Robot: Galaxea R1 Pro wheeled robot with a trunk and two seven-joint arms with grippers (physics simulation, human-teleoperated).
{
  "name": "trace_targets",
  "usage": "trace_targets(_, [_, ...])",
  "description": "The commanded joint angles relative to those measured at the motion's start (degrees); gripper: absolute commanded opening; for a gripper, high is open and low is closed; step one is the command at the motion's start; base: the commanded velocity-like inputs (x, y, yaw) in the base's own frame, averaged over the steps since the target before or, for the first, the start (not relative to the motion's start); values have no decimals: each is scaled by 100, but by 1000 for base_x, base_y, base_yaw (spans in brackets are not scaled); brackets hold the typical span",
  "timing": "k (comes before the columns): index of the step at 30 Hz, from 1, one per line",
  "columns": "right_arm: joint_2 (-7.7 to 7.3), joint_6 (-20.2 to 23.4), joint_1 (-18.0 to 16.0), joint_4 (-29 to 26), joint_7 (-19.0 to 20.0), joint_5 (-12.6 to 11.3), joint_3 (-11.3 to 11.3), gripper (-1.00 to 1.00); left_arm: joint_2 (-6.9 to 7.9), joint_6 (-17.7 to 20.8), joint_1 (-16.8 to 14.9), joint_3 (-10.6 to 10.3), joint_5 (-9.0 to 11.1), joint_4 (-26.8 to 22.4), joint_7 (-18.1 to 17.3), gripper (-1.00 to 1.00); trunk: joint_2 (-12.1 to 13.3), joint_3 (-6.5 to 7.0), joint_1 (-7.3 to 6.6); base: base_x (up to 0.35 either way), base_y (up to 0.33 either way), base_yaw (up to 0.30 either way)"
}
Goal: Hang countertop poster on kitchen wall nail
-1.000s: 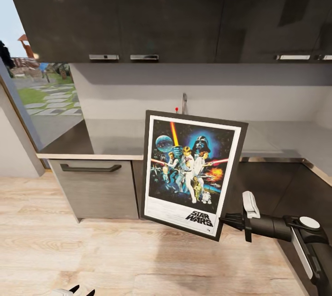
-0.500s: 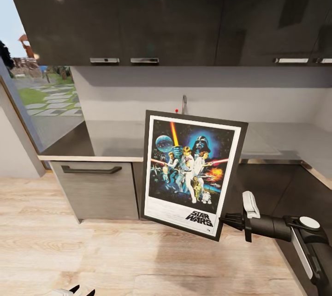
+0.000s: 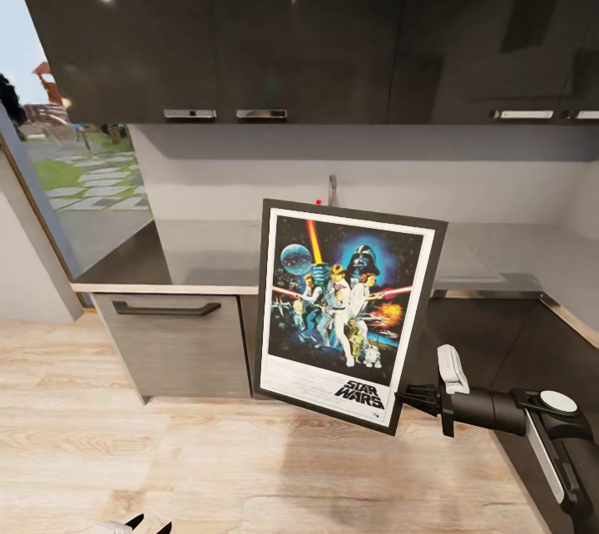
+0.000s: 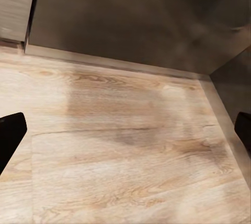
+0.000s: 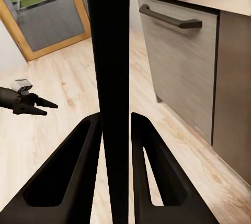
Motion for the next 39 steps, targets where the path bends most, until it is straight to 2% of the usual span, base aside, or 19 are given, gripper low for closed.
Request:
trace_targets(1, [0,76,-5,-2,34,-4,-3,-100,2,-7,-5,-35,58,8,-26,100,36,11,-22,0,0,0])
trace_targets(31, [0,72,-5,-2,34,-4,-3,-100,-3,7,-5,-35,59,6,-27,100,1239,549,-681,0,0,0])
trace_targets(35, [0,72,-5,-3,34,-4,-7,-100,-27,484,-5,-78,67,-8,98,100,1399,621,-768,0,0,0])
trace_targets(36, [-2,73,-5,-6,34,-4,-8,-100,-54,816,-5,-91,72,-114,294,100,1439,639,-790,0,0,0])
trace_targets(38, [-1,74,-5,-8,34,-4,-9,-100,-94,1120,-5,-100,76,-335,550,100,1520,675,-834,0,0,0])
trace_targets(39, [-1,75,-5,-9,34,-4,-10,-100,-133,1402,-5,-103,78,-654,856,100,1560,693,-856,0,0,0])
